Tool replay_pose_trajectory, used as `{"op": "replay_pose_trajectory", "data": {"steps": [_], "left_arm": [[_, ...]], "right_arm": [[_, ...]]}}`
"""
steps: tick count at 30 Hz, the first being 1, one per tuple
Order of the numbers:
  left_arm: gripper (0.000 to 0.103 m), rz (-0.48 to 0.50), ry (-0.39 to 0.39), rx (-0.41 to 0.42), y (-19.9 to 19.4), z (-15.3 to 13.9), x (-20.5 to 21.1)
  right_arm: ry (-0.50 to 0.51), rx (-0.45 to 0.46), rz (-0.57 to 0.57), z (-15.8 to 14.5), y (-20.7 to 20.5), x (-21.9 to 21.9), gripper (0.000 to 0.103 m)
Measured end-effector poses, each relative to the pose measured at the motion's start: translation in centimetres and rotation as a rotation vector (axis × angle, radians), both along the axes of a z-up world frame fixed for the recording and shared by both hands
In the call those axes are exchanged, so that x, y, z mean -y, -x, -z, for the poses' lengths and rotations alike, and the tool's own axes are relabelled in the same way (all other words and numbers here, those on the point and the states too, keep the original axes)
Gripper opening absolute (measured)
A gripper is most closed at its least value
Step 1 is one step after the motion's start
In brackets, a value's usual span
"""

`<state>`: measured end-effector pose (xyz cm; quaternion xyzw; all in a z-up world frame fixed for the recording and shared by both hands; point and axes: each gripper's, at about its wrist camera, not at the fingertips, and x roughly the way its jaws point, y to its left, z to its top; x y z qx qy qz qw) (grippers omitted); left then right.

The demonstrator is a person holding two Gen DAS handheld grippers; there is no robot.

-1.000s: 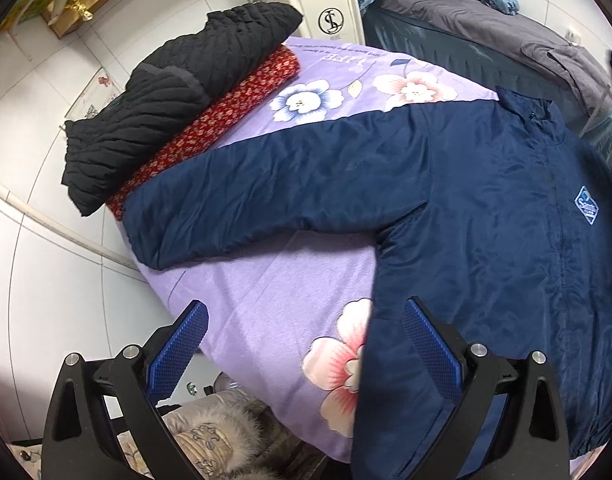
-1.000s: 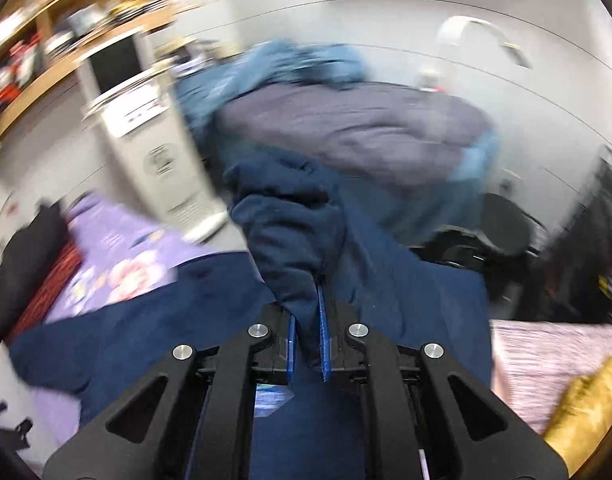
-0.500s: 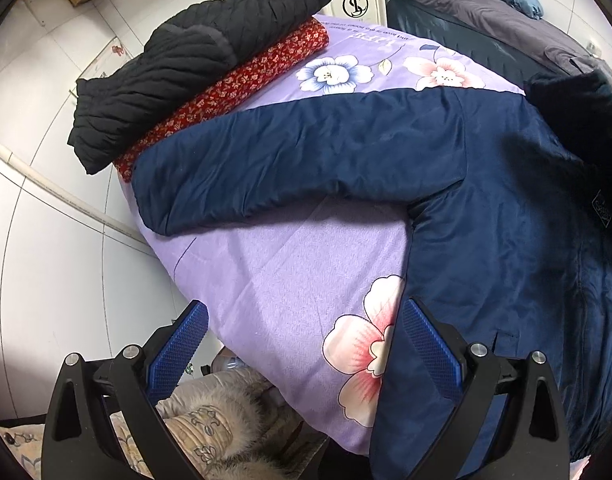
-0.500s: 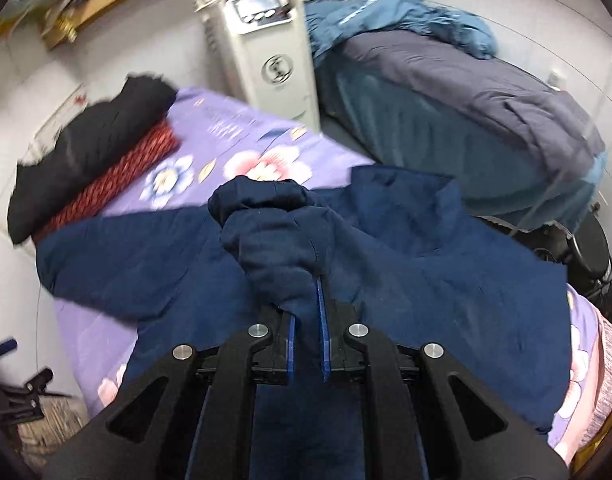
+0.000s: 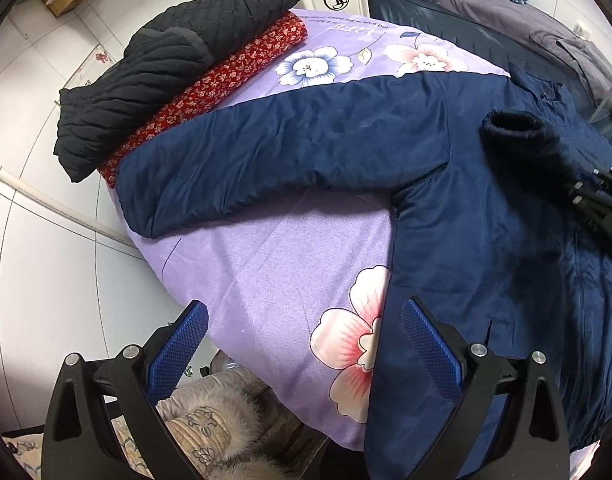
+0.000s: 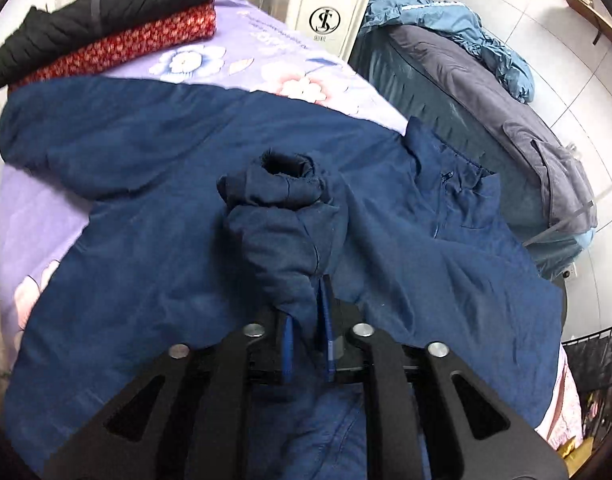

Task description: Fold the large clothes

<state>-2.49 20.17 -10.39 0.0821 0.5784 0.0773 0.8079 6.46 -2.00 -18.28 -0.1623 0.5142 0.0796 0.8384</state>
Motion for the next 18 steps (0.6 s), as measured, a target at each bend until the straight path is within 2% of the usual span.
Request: {"op": "replay_pose_trajectory", "data": {"steps": [2, 5, 10, 13, 16, 18], "left_arm": [[0.096, 0.0, 0.001, 0.001, 0.0, -0.1, 0.1], [0.097, 0.004, -0.002, 0.003, 0.0, -0.2, 0.3], [0.097, 0.011, -0.01, -0.005, 0.2, 0.0, 0.6], [0.097, 0.021, -0.004, -0.005, 0.2, 0.2, 1.0], [0.096, 0.048, 0.011, 0.003, 0.1, 0.1, 1.9], [0.096, 0.073, 0.013, 0.004, -0.1, 0.1, 2.8]], "right_arm": [[0.015, -0.032, -0.02, 1.0, 0.1, -0.8, 0.085], [0.063, -0.02, -0.077, 1.8, 1.2, -2.2, 0.087], [0.054, -0.052, -0.121, 2.8, 3.0, -3.3, 0.087], [0.005, -0.044, -0.072, 2.3, 3.7, -2.4, 0.087], [-0.059, -0.024, 0.043, 1.5, 3.6, 0.8, 0.087], [-0.067, -0.015, 0.121, 1.2, 3.1, 3.3, 0.087]]}}
